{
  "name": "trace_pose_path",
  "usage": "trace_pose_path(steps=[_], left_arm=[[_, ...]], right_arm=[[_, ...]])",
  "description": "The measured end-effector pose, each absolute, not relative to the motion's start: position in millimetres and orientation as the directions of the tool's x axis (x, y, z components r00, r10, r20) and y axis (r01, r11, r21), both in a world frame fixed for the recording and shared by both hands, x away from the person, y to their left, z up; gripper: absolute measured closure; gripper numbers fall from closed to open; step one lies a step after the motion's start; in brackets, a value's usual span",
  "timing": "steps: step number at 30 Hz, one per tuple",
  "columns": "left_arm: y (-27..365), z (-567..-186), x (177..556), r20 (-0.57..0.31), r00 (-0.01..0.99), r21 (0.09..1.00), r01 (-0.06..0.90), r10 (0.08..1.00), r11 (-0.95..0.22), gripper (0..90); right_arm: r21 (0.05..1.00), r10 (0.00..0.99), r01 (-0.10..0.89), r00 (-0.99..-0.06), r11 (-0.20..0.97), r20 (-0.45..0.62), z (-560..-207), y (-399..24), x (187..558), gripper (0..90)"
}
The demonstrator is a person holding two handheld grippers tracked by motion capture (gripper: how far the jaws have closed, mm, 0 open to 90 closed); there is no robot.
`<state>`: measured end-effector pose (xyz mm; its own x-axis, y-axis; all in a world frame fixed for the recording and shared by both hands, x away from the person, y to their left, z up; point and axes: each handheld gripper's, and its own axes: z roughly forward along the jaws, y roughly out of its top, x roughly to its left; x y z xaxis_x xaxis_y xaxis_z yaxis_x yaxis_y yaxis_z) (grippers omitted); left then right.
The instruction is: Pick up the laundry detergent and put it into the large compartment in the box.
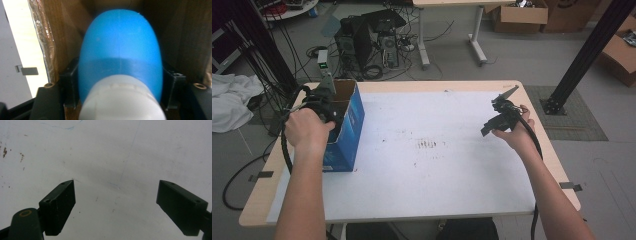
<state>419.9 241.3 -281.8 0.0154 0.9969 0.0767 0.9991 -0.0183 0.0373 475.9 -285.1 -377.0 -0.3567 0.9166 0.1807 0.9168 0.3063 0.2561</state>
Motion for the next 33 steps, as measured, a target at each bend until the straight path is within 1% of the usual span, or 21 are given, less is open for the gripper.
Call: trace_pose_path(steps=[4,7,10,12,17,32,33], left_arm=[[241,-280,419,0.062,0.011,0.042,0.999,0.998,-0.014,29.2],[241,-277,419,0.058,0.012,0.046,0.999,0.998,-0.014,28.6],[241,-273,418,0.064,0.014,0.049,0.999,0.998,-0.017,28.6],[240,-270,417,0.08,0.015,0.047,0.999,0.997,-0.019,26.5],[240,-263,416,0.084,0.016,0.052,0.998,0.996,-0.021,23.6],[233,-226,405,0.094,0.042,0.088,0.995,0.995,-0.05,16.6],[233,-226,405,0.094,0.042,0.088,0.995,0.995,-0.05,16.3]], right_arm=[[0.256,0.917,0.918,-0.355,0.304,0.182,-377,-286,476,15.7],[0.257,0.917,0.918,-0.354,0.303,0.184,-377,-287,475,15.7],[0.256,0.917,0.917,-0.355,0.305,0.183,-377,-287,475,15.7],[0.257,0.917,0.917,-0.355,0.304,0.182,-377,-287,475,15.7],[0.258,0.918,0.918,-0.352,0.3,0.185,-377,-286,475,15.6],[0.268,0.915,0.916,-0.354,0.298,0.192,-373,-285,474,15.7],[0.272,0.912,0.912,-0.364,0.308,0.187,-373,-285,475,15.7]])
